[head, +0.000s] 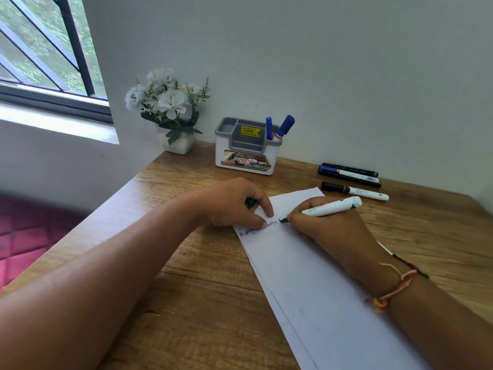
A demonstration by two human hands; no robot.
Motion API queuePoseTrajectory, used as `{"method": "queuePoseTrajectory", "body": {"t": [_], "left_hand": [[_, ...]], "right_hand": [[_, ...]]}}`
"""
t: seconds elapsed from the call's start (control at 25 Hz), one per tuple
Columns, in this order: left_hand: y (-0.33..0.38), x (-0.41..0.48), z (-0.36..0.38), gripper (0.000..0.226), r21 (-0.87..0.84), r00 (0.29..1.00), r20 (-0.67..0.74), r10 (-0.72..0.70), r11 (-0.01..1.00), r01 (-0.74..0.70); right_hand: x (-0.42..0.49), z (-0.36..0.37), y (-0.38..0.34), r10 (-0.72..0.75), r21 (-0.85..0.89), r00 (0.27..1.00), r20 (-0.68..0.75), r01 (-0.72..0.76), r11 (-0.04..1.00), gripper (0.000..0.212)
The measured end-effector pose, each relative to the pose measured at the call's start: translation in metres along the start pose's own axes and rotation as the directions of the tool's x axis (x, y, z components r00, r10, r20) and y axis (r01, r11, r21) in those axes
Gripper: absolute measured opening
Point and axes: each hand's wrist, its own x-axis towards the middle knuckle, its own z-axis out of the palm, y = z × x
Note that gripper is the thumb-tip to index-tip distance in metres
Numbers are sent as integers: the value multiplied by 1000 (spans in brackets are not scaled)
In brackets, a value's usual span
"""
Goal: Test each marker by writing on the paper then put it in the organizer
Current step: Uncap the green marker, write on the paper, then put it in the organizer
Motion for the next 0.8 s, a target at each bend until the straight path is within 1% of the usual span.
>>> {"method": "queuePoseTrajectory", "body": {"t": [0.16, 0.32, 0.48, 0.64, 0.8], "left_hand": [[2, 0, 0, 26, 10, 1000, 11, -10, 1000, 10], [1, -1, -1, 25, 16, 1000, 11, -1, 1000, 1], [0, 0, 0, 23, -12, 1000, 20, -5, 1000, 5], [-1, 1, 0, 22, -23, 1000, 24, -8, 1000, 9], [-1, 0, 0, 24, -15, 1000, 10, 0, 1000, 0]], "right_hand": [[-2, 0, -1, 5, 24, 1000, -4, -5, 1000, 5], [-1, 1, -2, 25, -37, 1000, -6, -25, 999, 5], [1, 2, -3, 43, -88, 999, -7, -43, 995, 6], [1, 2, -2, 62, -18, 996, -58, -63, 998, 5], [-1, 2, -5, 59, -45, 997, -39, -61, 997, 5]]}}
